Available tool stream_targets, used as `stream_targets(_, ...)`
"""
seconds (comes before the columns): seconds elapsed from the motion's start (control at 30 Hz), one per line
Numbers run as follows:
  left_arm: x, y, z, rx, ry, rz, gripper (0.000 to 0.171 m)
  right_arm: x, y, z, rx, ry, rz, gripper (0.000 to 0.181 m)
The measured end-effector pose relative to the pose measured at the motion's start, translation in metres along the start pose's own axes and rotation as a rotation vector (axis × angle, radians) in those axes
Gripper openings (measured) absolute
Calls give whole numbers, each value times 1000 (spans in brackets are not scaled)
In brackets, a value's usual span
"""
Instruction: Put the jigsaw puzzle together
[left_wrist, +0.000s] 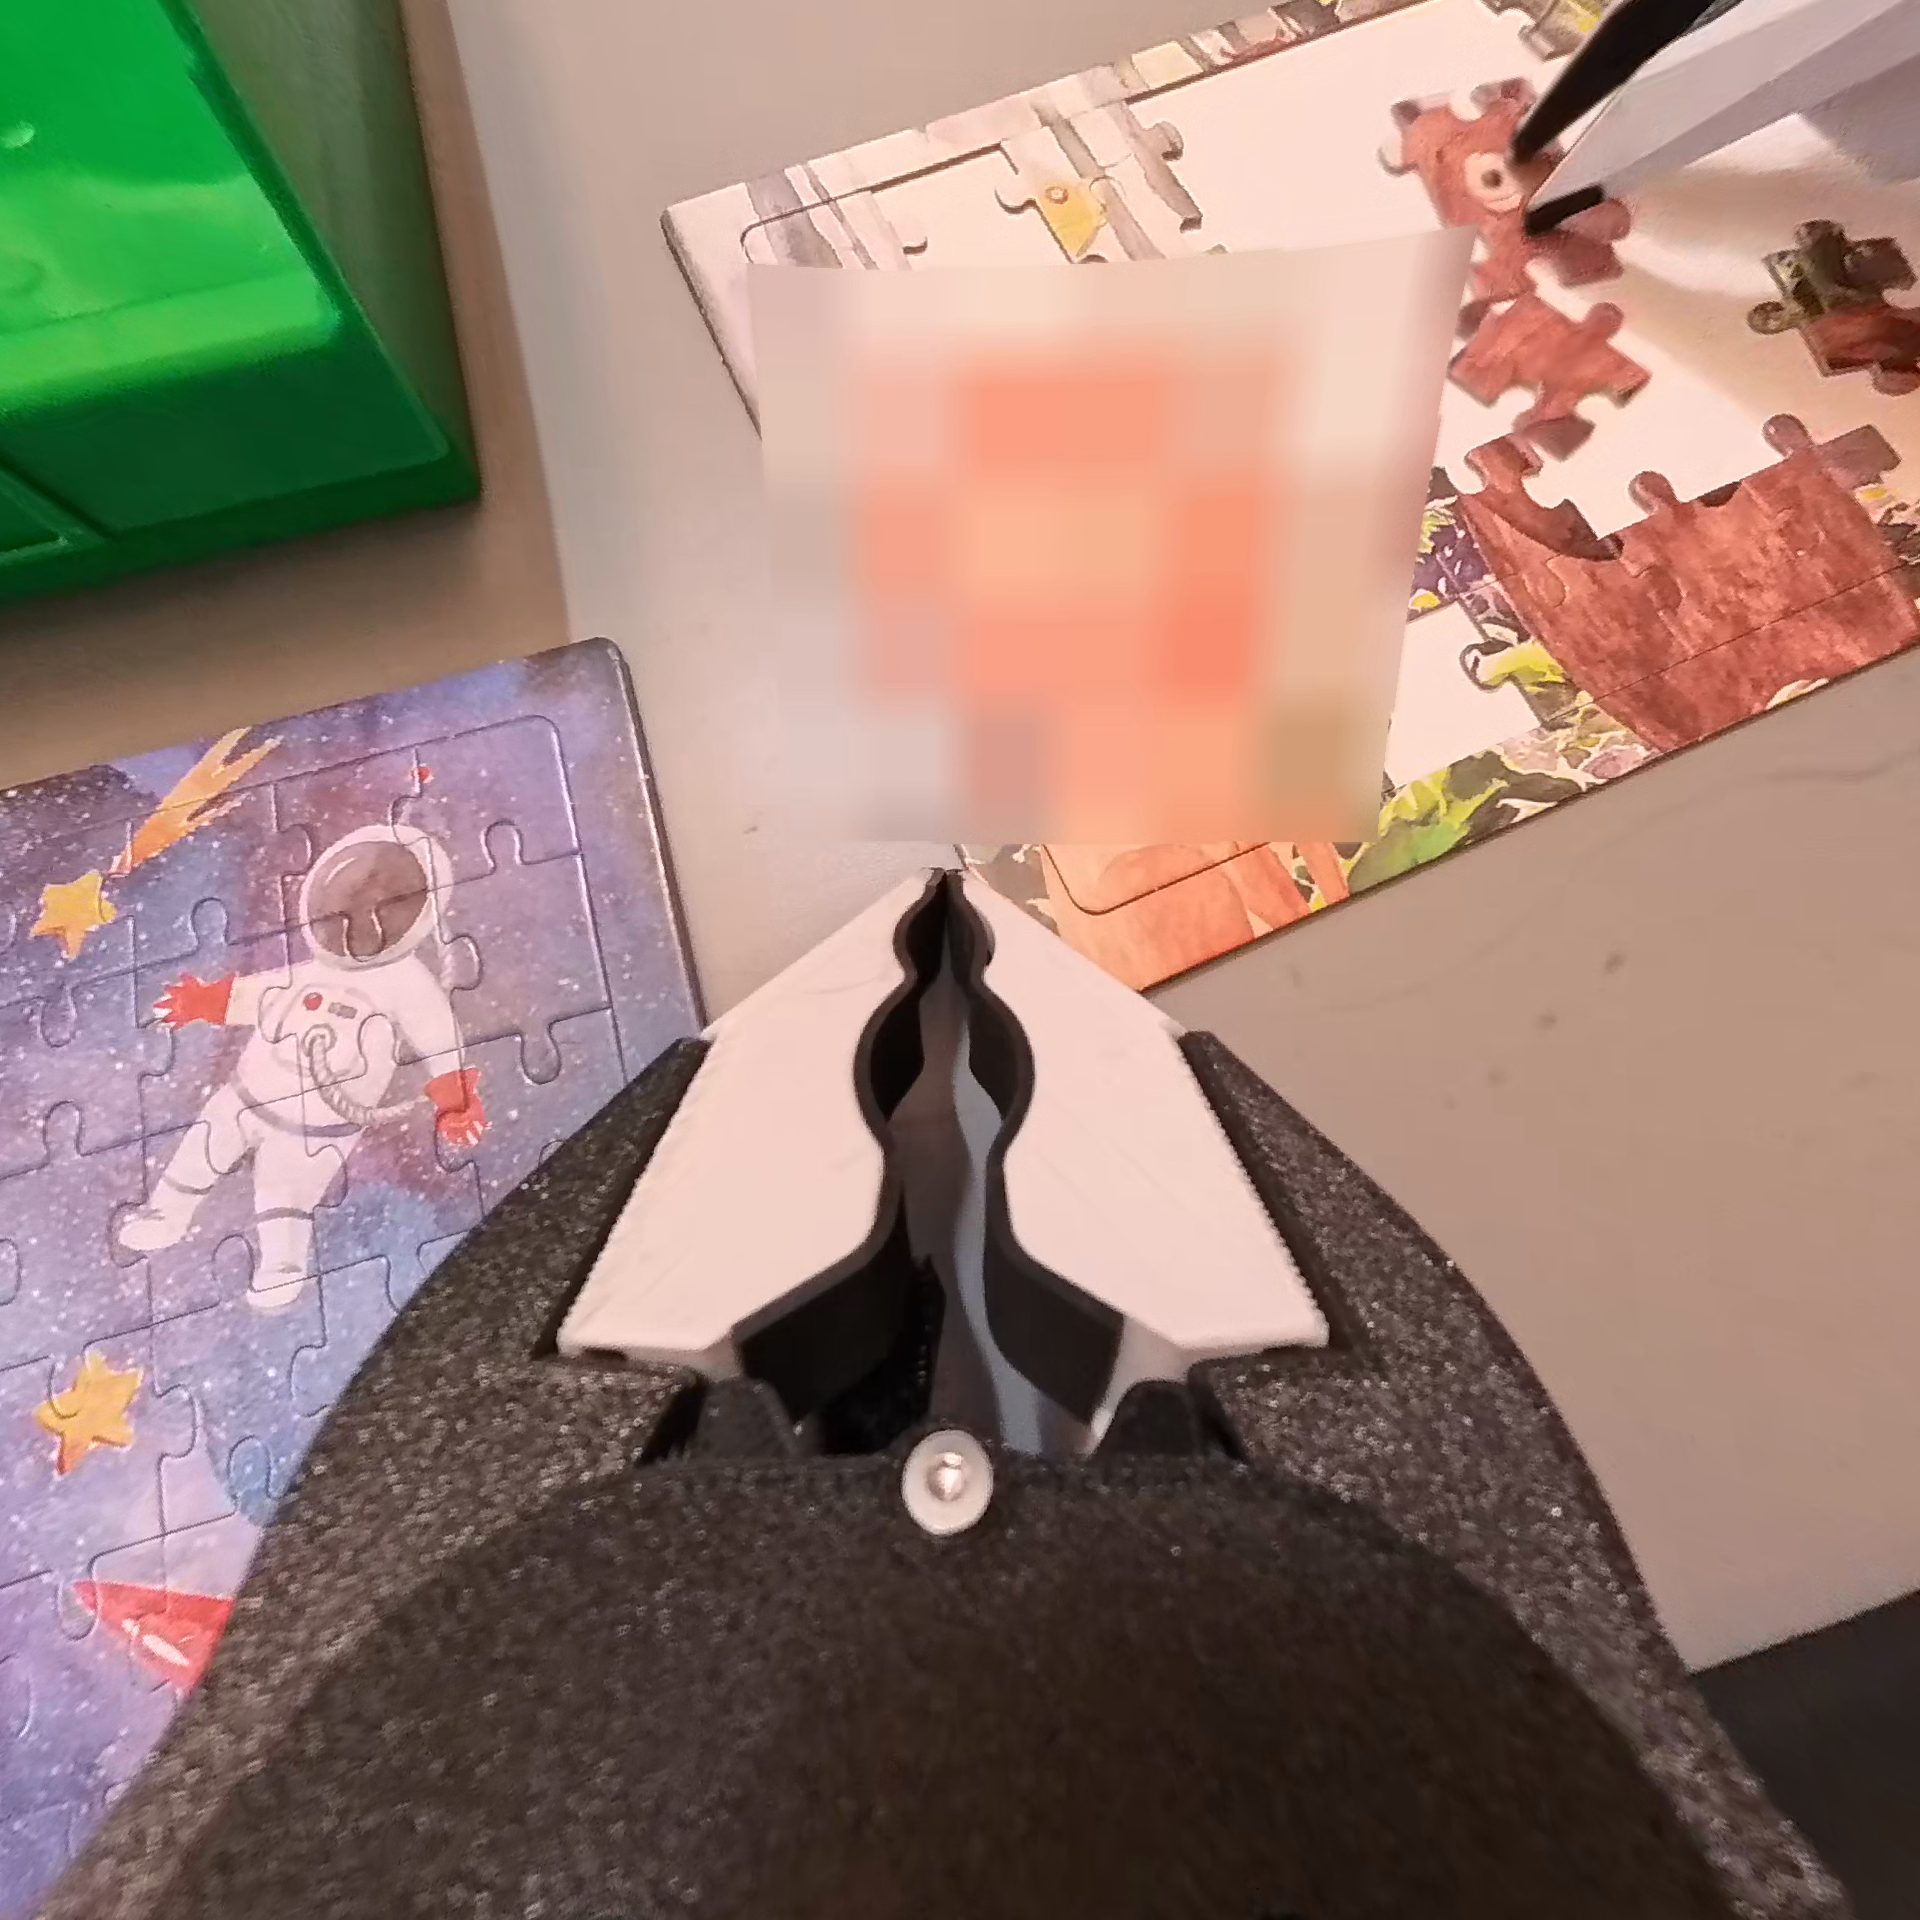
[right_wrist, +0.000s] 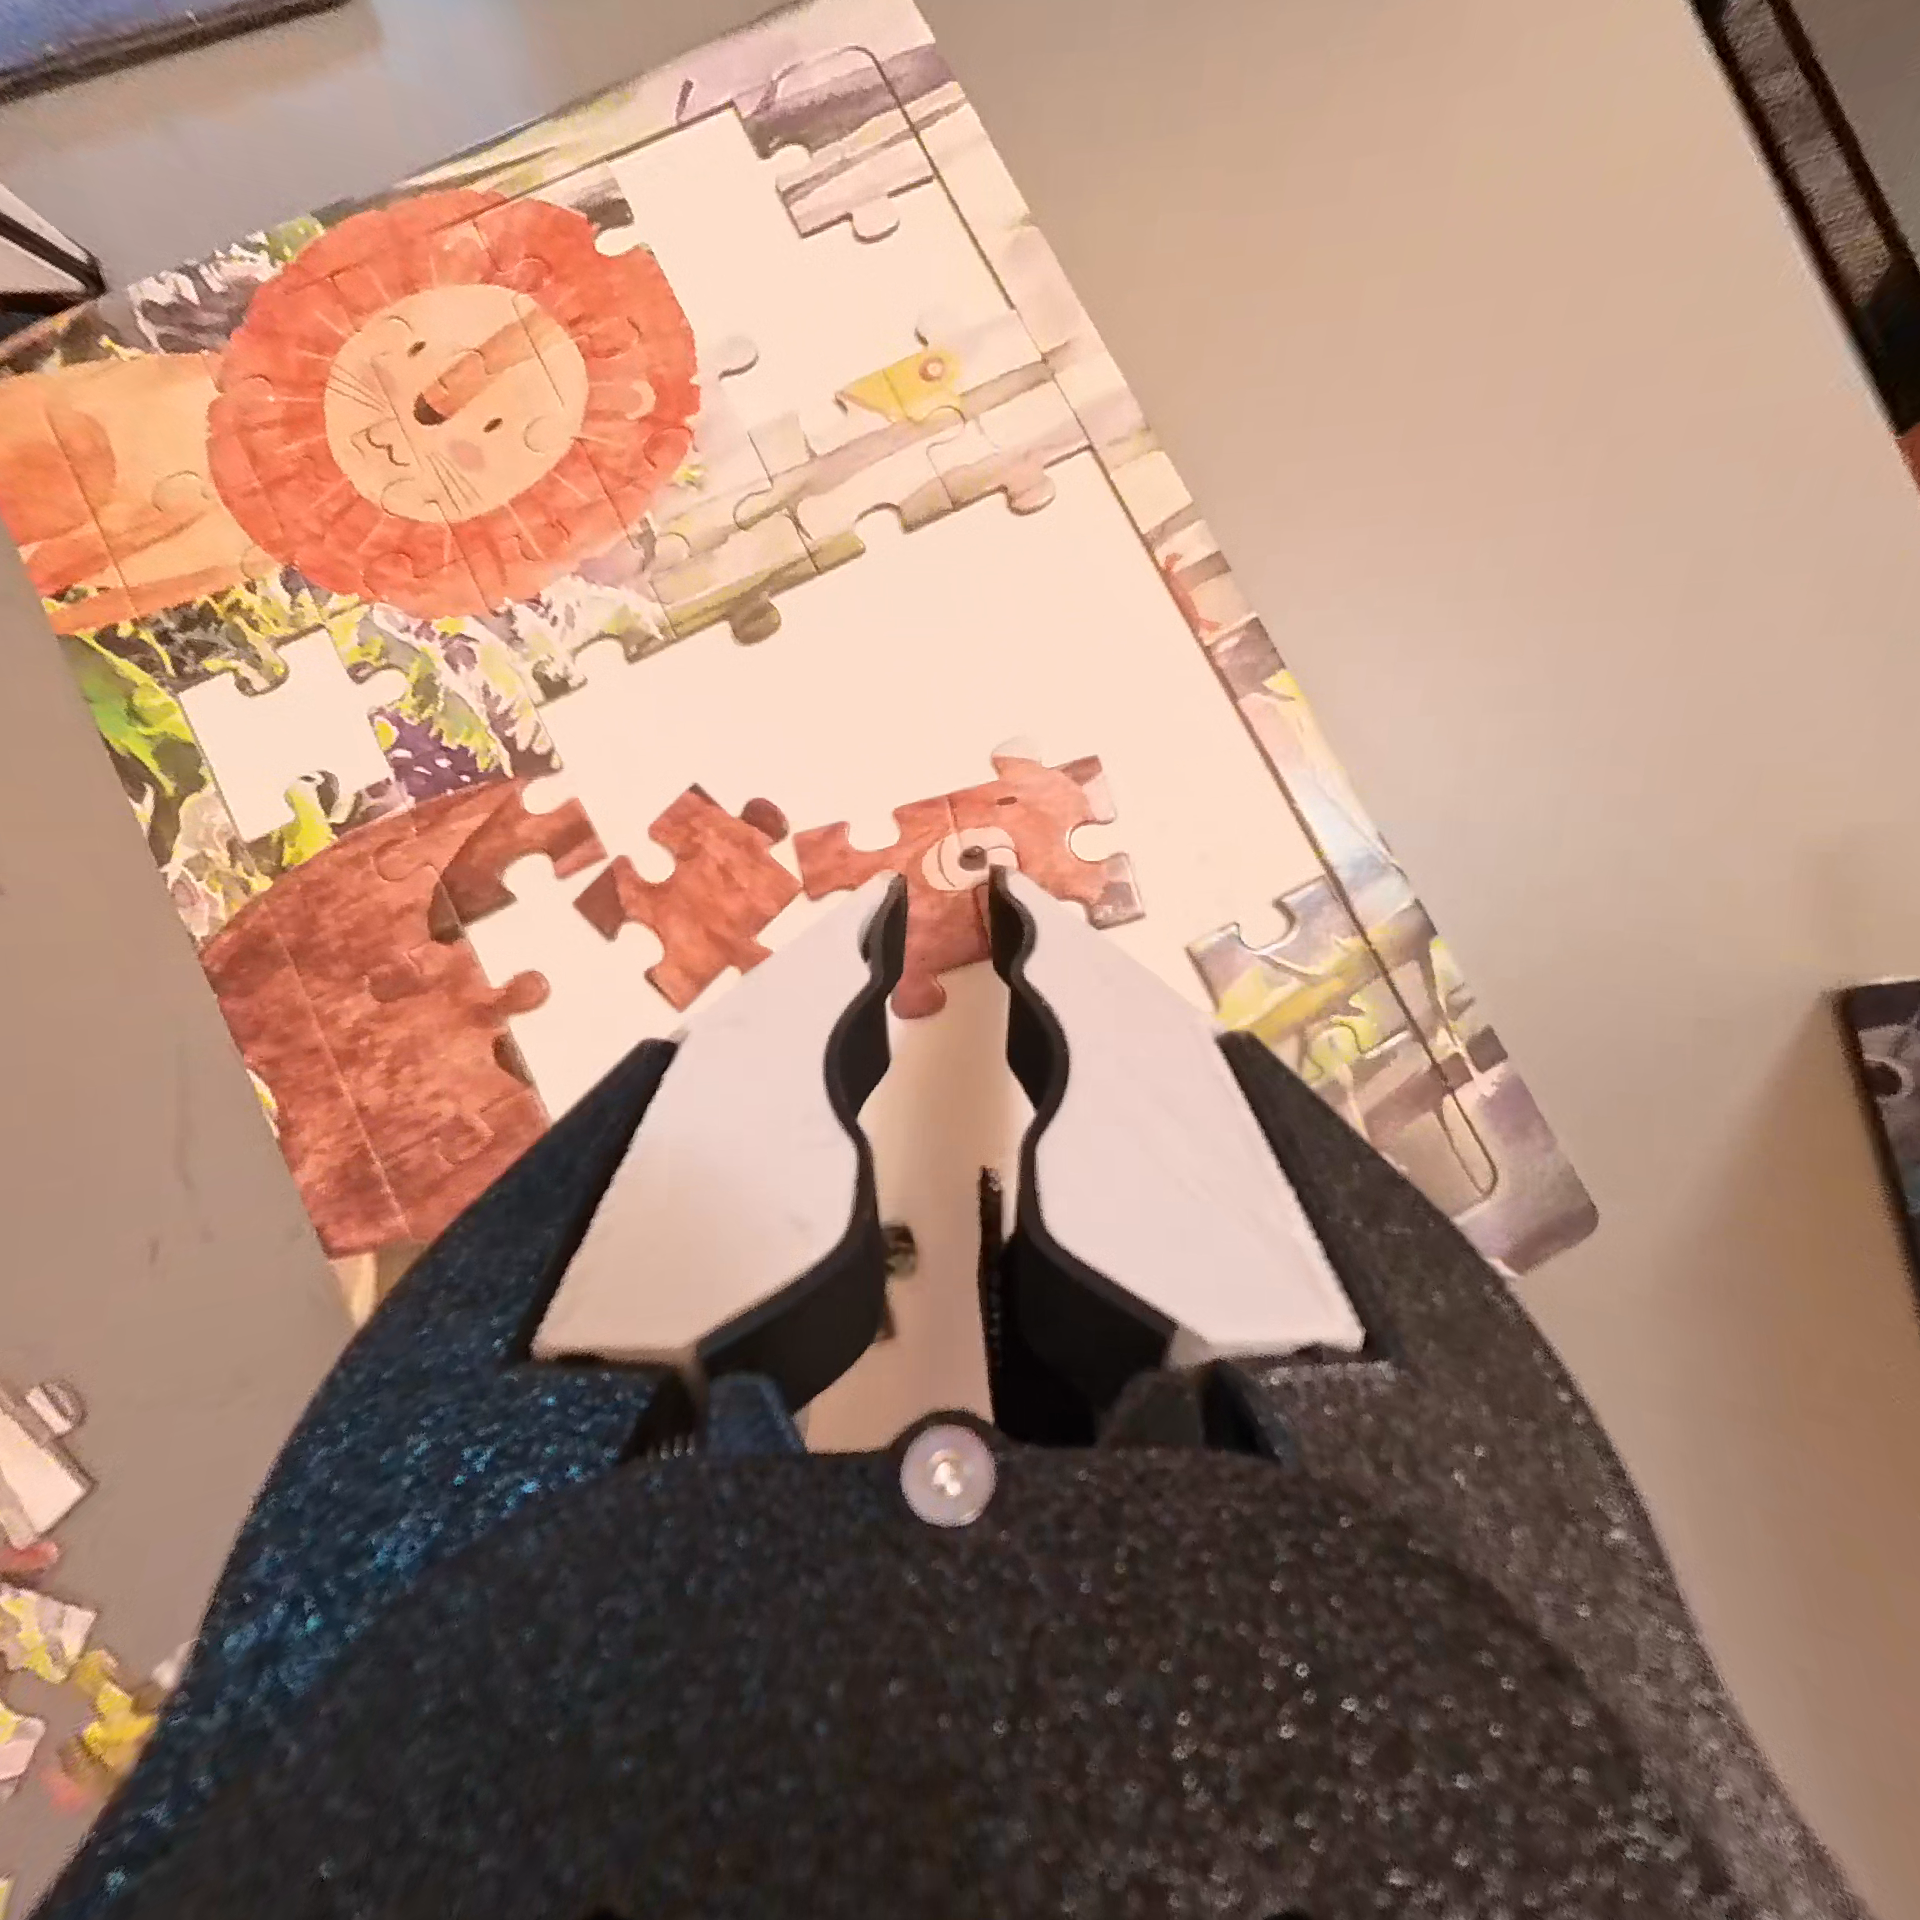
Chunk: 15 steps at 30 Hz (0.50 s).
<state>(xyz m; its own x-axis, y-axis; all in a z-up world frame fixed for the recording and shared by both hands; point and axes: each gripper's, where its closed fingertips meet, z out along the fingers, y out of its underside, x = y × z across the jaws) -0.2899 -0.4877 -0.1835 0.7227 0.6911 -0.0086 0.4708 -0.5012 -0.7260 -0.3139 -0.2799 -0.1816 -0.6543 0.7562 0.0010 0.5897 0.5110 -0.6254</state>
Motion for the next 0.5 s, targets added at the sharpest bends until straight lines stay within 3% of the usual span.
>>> stream_targets(0.23,0,0,0,0,-1,1,0,-7,-10,7,9,-41,-16,15)
stream_targets(0.37,0,0,0,0,-2,2,0,-22,-20,-7,62,-50,-51,16)
stream_targets(0.43,0,0,0,0,-2,2,0,-36,-13,-12,42,-61,-34,17)
stream_targets(0.5,0,0,0,0,-2,2,0,-43,-1,-10,-21,-18,28,30)
